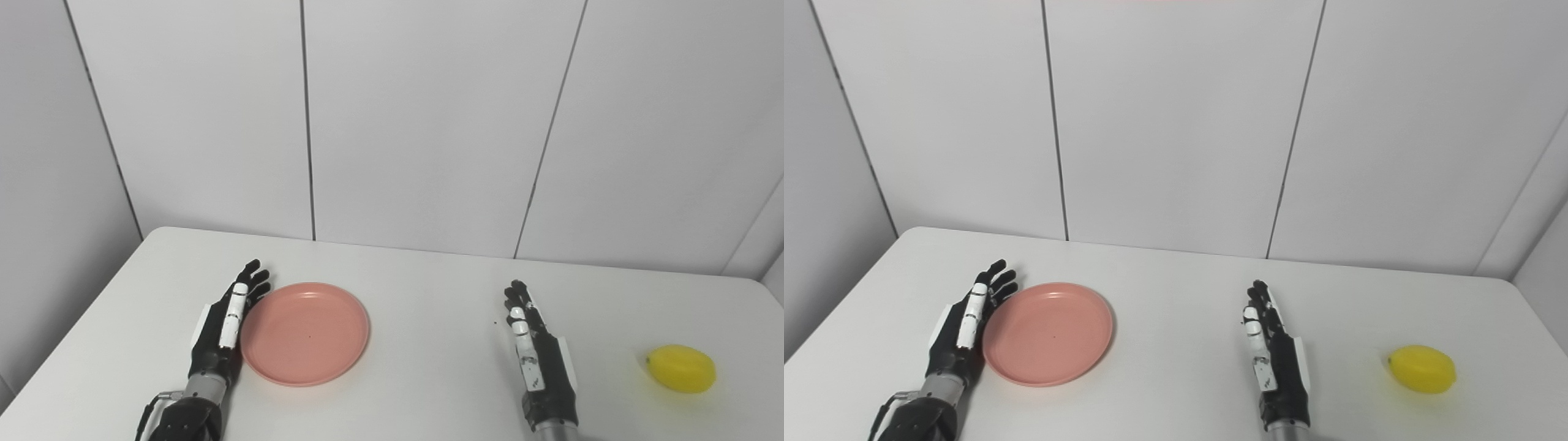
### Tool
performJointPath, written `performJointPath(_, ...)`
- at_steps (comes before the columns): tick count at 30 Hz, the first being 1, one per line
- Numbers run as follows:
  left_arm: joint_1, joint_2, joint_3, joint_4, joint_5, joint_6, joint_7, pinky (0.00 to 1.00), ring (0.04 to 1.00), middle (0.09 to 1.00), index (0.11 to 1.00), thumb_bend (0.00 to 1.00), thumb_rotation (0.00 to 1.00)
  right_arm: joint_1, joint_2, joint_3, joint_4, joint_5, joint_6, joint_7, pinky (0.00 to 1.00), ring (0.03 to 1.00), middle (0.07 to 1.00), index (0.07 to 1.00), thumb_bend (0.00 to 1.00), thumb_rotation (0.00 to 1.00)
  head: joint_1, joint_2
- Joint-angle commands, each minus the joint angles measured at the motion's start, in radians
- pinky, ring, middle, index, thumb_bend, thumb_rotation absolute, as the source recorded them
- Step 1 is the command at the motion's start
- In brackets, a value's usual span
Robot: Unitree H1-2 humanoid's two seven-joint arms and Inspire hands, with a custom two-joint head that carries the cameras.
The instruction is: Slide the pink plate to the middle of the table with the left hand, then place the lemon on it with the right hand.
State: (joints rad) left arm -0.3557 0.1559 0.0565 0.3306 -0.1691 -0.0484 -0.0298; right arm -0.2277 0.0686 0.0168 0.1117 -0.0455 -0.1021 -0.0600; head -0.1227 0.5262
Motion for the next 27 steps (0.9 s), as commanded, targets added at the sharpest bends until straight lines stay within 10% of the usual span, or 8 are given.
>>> performJointPath(1,-0.003,-0.080,-0.060,-0.011,-0.007,0.040,-0.052,0.87,0.878,0.882,0.877,0.56,1.00,-0.039,0.010,0.003,-0.013,-0.010,-0.045,-0.015,0.96,0.938,0.923,0.927,0.67,0.91,-0.017,0.001)
performJointPath(27,-0.005,-0.221,-0.100,-0.011,0.021,0.071,-0.055,0.93,0.905,0.898,0.894,0.58,1.00,-0.052,0.022,0.022,0.031,-0.076,-0.054,-0.056,0.94,0.920,0.911,0.915,0.73,0.95,-0.119,-0.015)
